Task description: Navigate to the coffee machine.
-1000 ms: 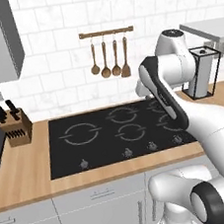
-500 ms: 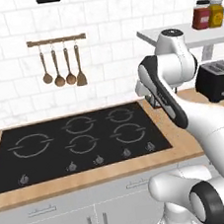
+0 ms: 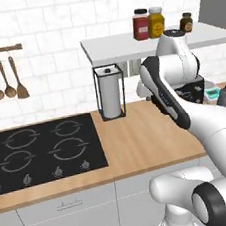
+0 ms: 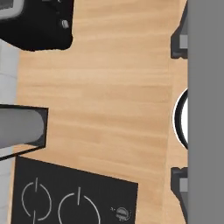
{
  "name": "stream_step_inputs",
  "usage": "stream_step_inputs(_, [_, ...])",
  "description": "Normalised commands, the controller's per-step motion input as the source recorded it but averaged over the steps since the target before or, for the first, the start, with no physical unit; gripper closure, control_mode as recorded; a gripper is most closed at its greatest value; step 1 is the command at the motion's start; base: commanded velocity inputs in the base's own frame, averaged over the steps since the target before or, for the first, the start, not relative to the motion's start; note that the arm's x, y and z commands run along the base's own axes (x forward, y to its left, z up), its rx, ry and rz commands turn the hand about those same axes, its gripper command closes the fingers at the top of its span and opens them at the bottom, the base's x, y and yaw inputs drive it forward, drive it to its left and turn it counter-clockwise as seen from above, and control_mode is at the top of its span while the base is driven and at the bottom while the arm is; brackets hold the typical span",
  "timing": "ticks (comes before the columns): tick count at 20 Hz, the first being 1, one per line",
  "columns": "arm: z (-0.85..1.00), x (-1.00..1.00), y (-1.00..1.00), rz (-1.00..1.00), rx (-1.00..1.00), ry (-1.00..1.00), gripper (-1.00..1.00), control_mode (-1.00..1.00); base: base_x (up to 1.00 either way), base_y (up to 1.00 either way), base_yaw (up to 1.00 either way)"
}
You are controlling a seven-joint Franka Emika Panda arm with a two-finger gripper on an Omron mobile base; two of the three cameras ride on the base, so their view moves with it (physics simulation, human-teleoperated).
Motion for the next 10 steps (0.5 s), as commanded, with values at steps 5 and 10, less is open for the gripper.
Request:
stream_step_inputs(5, [0.0,0.0,0.0,0.0,0.0,0.0,-1.0,1.0,-0.03,-1.0,0.0])
stream_step_inputs(10, [0.0,0.0,0.0,0.0,0.0,0.0,-1.0,1.0,0.0,-1.0,0.0])
